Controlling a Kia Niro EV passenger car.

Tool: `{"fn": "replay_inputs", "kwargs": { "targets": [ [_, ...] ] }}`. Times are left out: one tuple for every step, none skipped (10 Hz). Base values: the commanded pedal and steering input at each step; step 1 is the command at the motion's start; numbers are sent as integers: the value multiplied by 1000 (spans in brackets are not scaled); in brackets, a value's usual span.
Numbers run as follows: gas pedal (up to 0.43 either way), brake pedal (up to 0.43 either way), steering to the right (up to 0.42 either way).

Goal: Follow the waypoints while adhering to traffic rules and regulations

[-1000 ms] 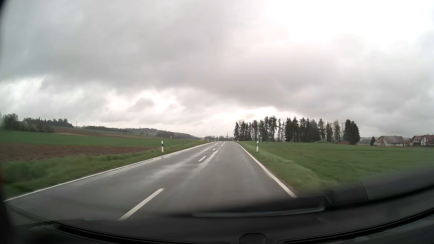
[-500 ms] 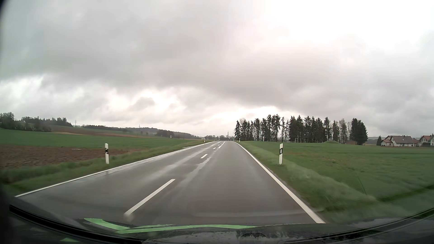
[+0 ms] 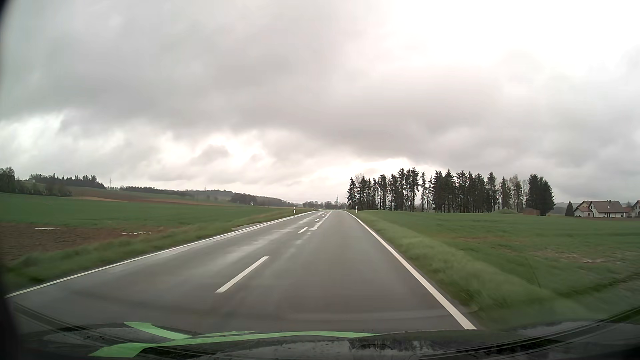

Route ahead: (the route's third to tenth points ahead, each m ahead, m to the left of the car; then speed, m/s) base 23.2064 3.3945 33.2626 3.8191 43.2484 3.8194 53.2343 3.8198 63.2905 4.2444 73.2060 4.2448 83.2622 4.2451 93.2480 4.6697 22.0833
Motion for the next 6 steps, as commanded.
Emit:
{"fn": "replay_inputs", "kwargs": {
  "targets": [
    [157, 0, -1],
    [157, 0, -1],
    [150, 0, -1],
    [150, 0, 0],
    [118, 0, -1],
    [87, 0, -1]
  ]
}}
